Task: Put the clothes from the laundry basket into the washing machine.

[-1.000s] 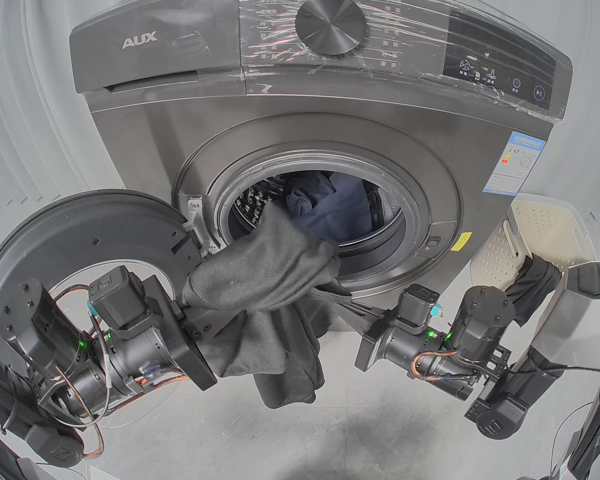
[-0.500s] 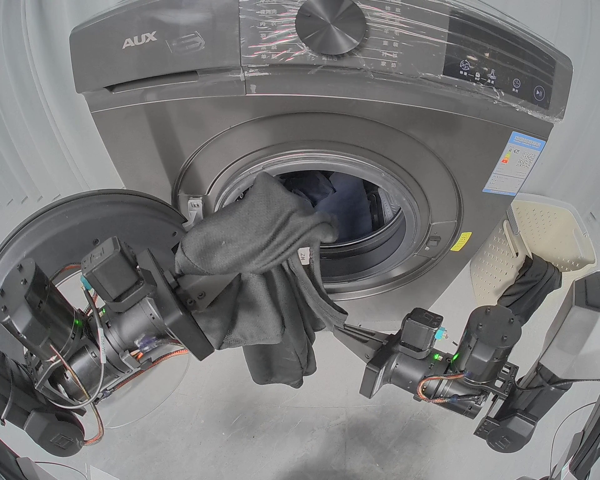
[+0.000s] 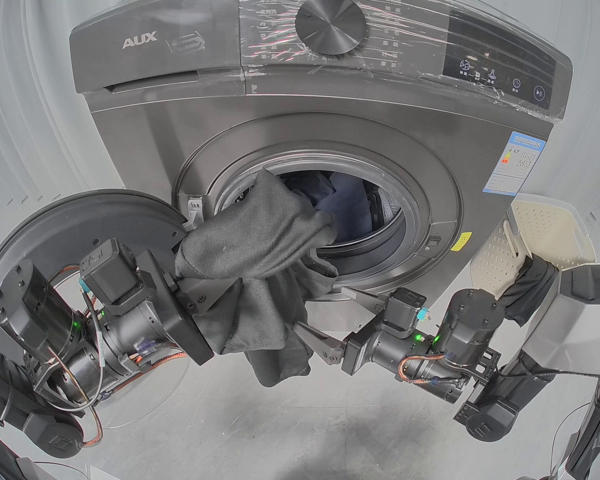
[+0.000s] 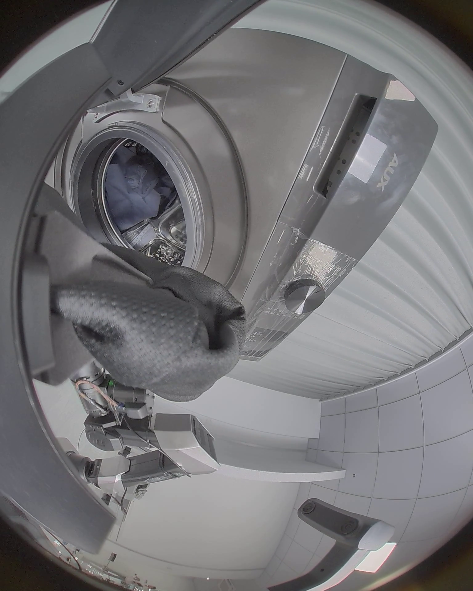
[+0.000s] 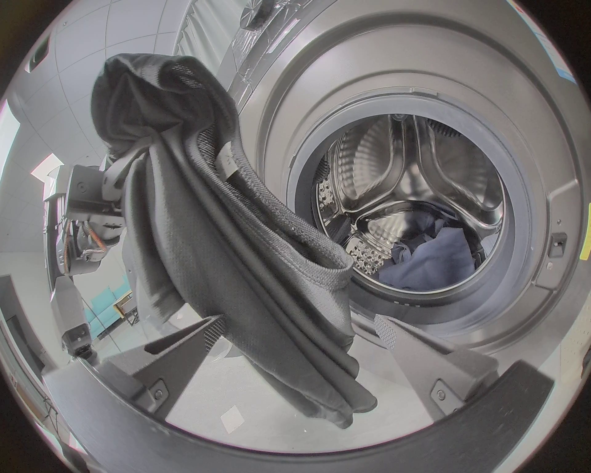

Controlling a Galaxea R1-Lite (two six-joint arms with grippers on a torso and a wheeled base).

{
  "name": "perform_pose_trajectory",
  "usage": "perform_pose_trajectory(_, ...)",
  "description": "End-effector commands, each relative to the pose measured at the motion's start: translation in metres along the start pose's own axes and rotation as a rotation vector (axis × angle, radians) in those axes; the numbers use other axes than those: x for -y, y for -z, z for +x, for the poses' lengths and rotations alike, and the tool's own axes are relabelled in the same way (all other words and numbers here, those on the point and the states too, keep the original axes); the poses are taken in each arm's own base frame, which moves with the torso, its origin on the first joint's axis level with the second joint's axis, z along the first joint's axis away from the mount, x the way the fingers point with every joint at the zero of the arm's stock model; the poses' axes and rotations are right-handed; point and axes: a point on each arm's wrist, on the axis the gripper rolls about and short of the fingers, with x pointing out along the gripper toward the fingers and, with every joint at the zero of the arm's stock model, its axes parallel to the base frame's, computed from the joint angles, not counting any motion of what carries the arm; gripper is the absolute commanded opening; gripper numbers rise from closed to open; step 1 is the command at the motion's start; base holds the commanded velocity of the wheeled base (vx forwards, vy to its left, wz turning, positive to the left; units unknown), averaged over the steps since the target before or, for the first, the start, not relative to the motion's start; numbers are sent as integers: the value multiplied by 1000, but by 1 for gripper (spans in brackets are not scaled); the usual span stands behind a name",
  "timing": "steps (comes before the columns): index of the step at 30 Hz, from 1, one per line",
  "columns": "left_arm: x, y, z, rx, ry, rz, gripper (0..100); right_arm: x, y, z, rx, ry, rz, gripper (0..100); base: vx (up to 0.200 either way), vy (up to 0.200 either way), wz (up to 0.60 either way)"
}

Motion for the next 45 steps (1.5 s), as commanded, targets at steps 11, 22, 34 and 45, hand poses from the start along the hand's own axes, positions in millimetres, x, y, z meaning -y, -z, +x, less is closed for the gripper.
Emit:
perform_pose_trajectory(11, 1, -1, -1, 3, 3, -1, 0, 35, 2, 20, 14, 78, -9, 100, 0, 0, 0)
perform_pose_trajectory(22, 2, -1, -1, 3, 4, -1, 0, 51, 10, 32, -5, 115, -7, 100, 0, 0, 0)
perform_pose_trajectory(34, 2, 0, -1, 0, 6, -3, 0, 44, 15, 36, -6, 92, -6, 100, 0, 0, 0)
perform_pose_trajectory(45, 1, 1, -1, -4, 4, -2, 0, 8, 12, 45, 14, -56, -3, 100, 0, 0, 0)
